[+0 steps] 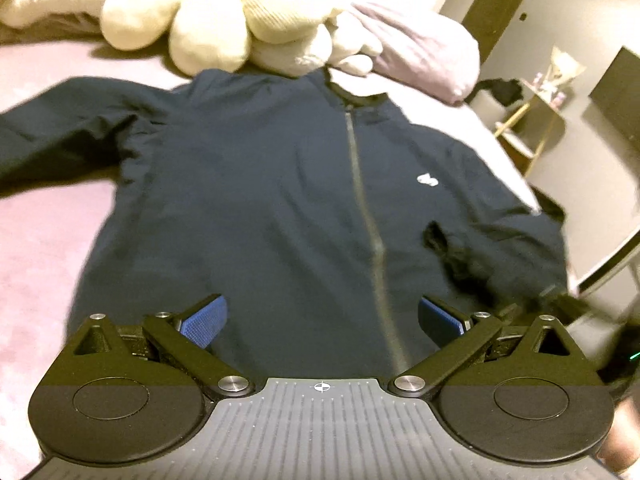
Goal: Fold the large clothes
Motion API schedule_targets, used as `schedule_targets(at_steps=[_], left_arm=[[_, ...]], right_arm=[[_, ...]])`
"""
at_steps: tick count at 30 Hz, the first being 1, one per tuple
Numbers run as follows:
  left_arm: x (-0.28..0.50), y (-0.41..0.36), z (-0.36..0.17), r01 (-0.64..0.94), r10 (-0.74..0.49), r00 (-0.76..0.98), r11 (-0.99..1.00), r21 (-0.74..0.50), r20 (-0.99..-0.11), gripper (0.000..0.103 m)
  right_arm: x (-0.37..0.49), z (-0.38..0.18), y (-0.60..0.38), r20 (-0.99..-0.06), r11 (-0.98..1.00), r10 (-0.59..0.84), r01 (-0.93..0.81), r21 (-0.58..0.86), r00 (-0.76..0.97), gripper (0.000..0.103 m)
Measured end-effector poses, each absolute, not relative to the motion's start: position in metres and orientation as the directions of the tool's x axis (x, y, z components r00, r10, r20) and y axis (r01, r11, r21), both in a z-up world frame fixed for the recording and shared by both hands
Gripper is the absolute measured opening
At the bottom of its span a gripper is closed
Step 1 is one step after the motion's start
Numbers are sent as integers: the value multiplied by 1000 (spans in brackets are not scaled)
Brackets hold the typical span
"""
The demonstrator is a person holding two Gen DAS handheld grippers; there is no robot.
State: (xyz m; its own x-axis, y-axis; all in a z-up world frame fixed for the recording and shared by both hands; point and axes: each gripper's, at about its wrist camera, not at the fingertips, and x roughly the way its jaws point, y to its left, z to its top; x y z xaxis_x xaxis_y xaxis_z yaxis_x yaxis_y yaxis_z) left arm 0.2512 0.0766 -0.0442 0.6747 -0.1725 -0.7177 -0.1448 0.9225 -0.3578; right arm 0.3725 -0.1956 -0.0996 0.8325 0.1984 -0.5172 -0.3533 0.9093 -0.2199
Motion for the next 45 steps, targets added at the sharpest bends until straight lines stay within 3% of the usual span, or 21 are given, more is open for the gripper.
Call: schedule_targets(at_steps=[1, 3, 6, 8, 12, 15, 18, 20, 21, 22, 24, 28, 33, 40, 42, 45], left_arm=[[256, 75, -43, -132, -192, 676, 918, -374, -711, 103], [269, 69, -41, -100, -233, 682, 909, -404, -694, 103], [298, 50, -44, -46, -325, 671, 879, -474, -666, 103], [316, 35, -49, -9, -383, 658, 857, -515, -649, 103], [354, 6, -72, 0, -486, 582, 802, -597, -652, 101], [374, -5, -95, -49, -526, 517, 769, -637, -675, 80], [386, -12, -113, -96, -538, 488, 750, -655, -688, 71], [391, -16, -115, -86, -548, 493, 743, -664, -676, 55], [395, -18, -118, -95, -559, 479, 734, -673, -677, 42], [398, -19, -120, -113, -566, 465, 724, -680, -680, 37], [405, -23, -127, -141, -570, 449, 715, -685, -688, 33], [411, -25, -121, -116, -560, 456, 733, -670, -692, 12], [402, 3, -71, 8, -459, 563, 835, -551, -687, 11], [402, 64, -72, -141, -17, 645, 980, -141, -764, 12], [403, 79, -81, -185, 1, 645, 970, -155, -764, 15], [400, 99, -93, -223, -78, 664, 929, -297, -744, 21]], right_arm=[[378, -113, -183, -569, 899, 187, -374, -230, 800, 45], [386, -131, -176, -630, 907, 170, -369, -200, 758, 46], [381, -121, -203, -608, 939, 231, -337, -64, 759, 50], [381, -105, -228, -588, 954, 274, -294, 64, 761, 59], [364, -113, -281, -555, 911, 381, -198, 362, 739, 61], [342, -127, -297, -536, 874, 384, -108, 474, 752, 59], [327, -150, -319, -529, 830, 390, -40, 556, 754, 48], [318, -163, -329, -507, 798, 401, -20, 602, 763, 38], [317, -165, -334, -492, 784, 405, -16, 620, 770, 35], [317, -167, -337, -485, 776, 405, -11, 631, 775, 33], [315, -170, -339, -473, 766, 399, -3, 643, 785, 31], [314, -172, -331, -473, 789, 374, -6, 614, 798, 31], [320, -166, -329, -498, 801, 374, -1, 599, 783, 31], [326, -159, -323, -541, 849, 344, -7, 529, 768, 31], [329, -157, -319, -550, 855, 335, -1, 519, 765, 31], [335, -154, -315, -556, 854, 338, 0, 520, 759, 33]])
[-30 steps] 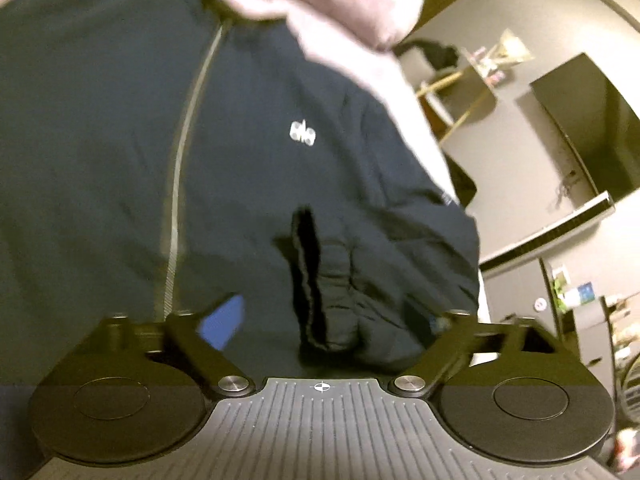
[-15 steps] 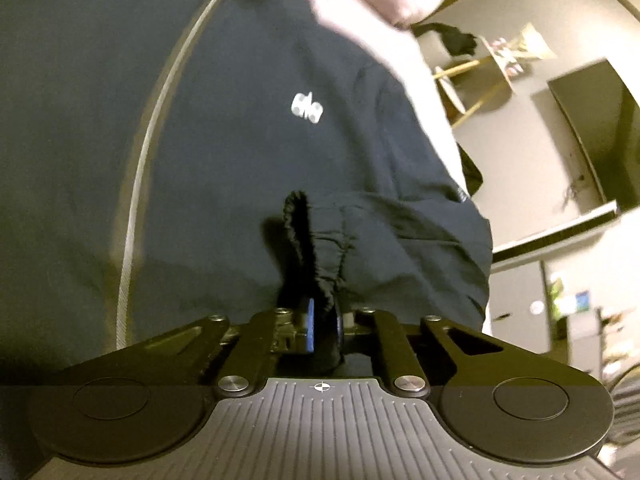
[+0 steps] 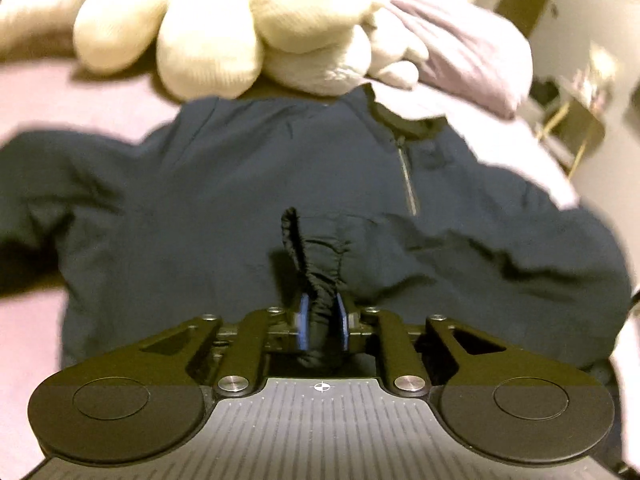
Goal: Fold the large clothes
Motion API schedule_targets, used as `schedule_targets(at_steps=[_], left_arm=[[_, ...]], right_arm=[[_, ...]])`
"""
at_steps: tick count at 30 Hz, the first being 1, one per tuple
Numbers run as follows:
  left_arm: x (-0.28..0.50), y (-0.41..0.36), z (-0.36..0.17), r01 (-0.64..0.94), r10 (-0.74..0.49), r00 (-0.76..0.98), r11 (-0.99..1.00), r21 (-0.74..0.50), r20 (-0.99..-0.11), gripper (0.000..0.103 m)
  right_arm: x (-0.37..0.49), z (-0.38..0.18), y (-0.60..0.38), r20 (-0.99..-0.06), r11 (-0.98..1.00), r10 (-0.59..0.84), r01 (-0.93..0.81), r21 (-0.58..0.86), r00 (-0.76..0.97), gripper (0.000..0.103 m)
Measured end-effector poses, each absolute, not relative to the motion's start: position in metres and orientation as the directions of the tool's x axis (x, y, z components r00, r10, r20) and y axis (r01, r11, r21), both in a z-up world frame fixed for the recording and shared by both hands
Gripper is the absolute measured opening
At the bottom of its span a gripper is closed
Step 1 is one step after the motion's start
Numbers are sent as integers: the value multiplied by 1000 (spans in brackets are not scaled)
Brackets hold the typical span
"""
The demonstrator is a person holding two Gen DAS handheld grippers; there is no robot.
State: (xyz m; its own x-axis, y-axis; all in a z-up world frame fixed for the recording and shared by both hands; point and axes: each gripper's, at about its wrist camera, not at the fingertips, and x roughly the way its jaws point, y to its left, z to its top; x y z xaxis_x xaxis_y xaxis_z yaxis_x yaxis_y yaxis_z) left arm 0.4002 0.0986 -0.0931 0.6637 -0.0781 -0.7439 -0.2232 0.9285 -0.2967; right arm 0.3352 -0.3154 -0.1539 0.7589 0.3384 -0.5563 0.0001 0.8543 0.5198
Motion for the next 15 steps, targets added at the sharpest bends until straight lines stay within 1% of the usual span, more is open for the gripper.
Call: schedule_targets(at_steps=[1, 4, 5, 6, 8, 10, 12, 13, 14, 15], left_arm=[[403, 99, -97, -223, -99, 664, 920, -323, -741, 24], [413, 103, -100, -216, -131, 653, 912, -349, -746, 23], [416, 103, -99, -208, -135, 655, 914, -349, -744, 16], [417, 102, -96, -200, -135, 661, 916, -347, -738, 12], [420, 102, -87, -186, -116, 685, 926, -327, -720, 11], [421, 102, -69, -185, -50, 726, 946, -265, -685, 10], [425, 105, -52, -202, 44, 763, 964, -174, -645, 10], [427, 105, -46, -224, 116, 775, 970, -98, -621, 10], [428, 104, -42, -245, 177, 776, 969, -31, -605, 10], [430, 105, -42, -255, 210, 773, 967, 11, -599, 10]], right_arm=[[338, -152, -315, -553, 851, 345, -4, 525, 759, 35], [349, -146, -311, -544, 850, 349, -12, 527, 763, 36], [354, -144, -310, -542, 848, 353, -15, 531, 763, 38], [361, -142, -308, -535, 841, 362, -19, 541, 764, 39], [374, -138, -305, -517, 822, 386, -30, 569, 764, 40], [394, -135, -304, -497, 797, 402, -27, 603, 769, 41], [413, -134, -303, -488, 777, 401, -6, 629, 775, 51], [425, -136, -304, -488, 759, 401, 17, 651, 775, 60], [435, -138, -306, -492, 741, 403, 40, 670, 771, 61], [444, -142, -307, -496, 724, 405, 62, 687, 768, 61]])
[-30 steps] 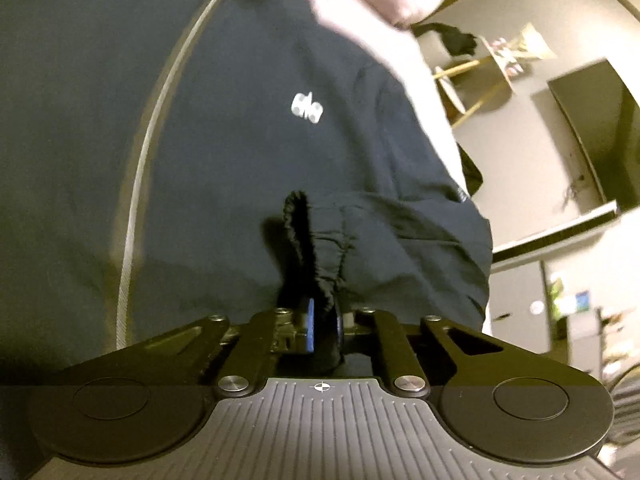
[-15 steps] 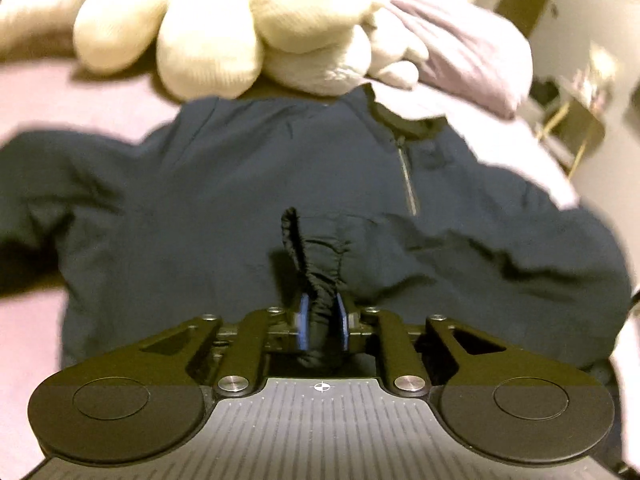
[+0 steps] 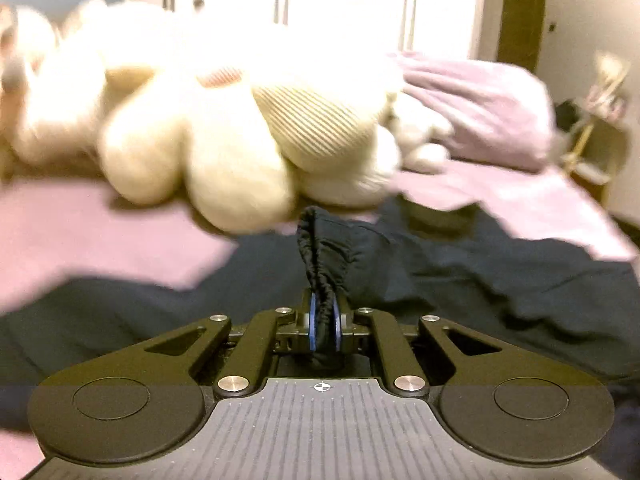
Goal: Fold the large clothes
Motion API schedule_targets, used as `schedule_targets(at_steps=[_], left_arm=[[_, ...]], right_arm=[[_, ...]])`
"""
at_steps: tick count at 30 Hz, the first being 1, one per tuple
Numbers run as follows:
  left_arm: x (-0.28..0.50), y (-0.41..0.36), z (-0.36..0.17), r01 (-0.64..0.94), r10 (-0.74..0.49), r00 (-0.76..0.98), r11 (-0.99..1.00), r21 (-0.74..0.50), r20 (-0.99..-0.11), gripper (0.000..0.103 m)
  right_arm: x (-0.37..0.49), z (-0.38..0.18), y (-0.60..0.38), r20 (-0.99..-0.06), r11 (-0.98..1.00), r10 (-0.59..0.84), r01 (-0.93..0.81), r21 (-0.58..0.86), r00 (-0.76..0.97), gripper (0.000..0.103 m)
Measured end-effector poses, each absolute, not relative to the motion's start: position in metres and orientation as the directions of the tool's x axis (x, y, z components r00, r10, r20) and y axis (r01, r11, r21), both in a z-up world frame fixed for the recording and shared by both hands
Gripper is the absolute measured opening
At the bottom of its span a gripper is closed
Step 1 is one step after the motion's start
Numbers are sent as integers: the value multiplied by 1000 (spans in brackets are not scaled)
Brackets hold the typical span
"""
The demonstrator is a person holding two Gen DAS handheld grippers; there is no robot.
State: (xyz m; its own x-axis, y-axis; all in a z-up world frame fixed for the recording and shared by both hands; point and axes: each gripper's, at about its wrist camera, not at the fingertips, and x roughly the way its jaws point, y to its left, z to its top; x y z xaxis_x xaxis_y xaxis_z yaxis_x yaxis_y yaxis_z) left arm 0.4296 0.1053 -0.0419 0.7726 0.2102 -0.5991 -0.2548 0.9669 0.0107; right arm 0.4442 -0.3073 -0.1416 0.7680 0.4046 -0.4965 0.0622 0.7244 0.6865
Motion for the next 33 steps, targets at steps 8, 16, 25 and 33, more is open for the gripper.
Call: schedule_targets(at_steps=[8, 16, 25, 33], left_arm=[[434, 122, -70, -258, 135, 721, 963, -83, -679, 11], [450, 105, -83, -217, 62, 712, 967, -135, -700, 14], [439, 101, -94, -197, 176, 714, 979, 47, -678, 67], [412, 94, -72, -197, 131, 866, 976, -89, -483, 102]], right_arm=[[497, -162, -301, -526, 661, 390, 169, 731, 756, 60], [485, -152, -333, -478, 671, 267, 195, 715, 837, 8], [454, -120, -322, -517, 880, 138, 135, 455, 845, 32], [470, -95, -259, -391, 964, 159, -57, 259, 907, 32]])
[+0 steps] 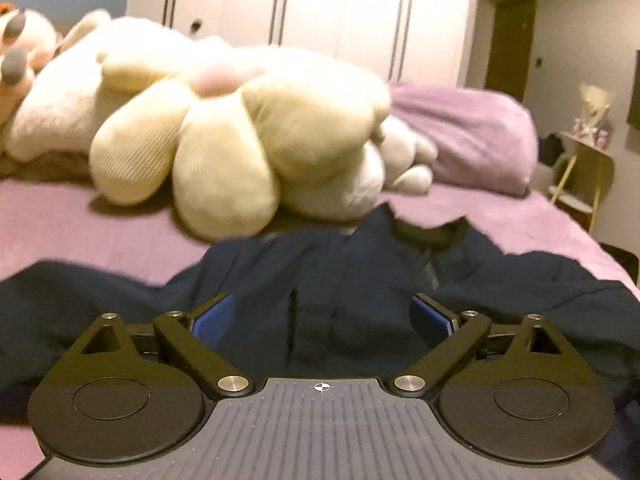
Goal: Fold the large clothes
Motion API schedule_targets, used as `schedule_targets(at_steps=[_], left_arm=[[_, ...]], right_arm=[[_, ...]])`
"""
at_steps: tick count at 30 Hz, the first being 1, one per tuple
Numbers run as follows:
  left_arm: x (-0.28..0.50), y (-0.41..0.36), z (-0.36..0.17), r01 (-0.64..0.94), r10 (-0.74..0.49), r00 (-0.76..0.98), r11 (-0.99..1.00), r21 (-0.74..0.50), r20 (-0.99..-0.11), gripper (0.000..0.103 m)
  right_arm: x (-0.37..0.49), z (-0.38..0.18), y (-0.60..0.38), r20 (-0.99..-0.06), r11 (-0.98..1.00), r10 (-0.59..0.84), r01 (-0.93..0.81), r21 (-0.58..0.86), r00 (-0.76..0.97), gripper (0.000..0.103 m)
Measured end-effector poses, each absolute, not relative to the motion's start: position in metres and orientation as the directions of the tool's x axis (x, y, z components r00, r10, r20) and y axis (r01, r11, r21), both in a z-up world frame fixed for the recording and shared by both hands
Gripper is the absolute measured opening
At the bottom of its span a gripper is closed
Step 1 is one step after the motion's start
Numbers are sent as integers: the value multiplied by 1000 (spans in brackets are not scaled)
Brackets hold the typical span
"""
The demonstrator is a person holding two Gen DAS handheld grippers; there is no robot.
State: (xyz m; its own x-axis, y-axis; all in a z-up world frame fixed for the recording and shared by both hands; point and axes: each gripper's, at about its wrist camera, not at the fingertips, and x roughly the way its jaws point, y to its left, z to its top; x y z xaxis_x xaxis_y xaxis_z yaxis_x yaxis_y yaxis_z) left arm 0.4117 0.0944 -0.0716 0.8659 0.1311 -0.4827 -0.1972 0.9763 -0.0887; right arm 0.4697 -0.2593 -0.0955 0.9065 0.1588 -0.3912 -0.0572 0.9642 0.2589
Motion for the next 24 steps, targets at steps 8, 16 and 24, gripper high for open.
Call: schedule_targets(at_steps=[8, 16, 24], left_arm=[[448, 77, -122, -208, 178, 796, 978, 15, -579, 103], [458, 90, -135, -194, 150, 781, 981, -7, -606, 103], [460, 104, -139, -197, 167, 783, 980, 15, -599, 103]], right_arm=[[541, -116, -166, -496, 974, 226, -202, 103, 838, 31], [548, -160, -166, -532, 980, 154, -198, -27, 832, 30], [549, -145, -201, -490, 990, 3, -73, -124, 872, 28]])
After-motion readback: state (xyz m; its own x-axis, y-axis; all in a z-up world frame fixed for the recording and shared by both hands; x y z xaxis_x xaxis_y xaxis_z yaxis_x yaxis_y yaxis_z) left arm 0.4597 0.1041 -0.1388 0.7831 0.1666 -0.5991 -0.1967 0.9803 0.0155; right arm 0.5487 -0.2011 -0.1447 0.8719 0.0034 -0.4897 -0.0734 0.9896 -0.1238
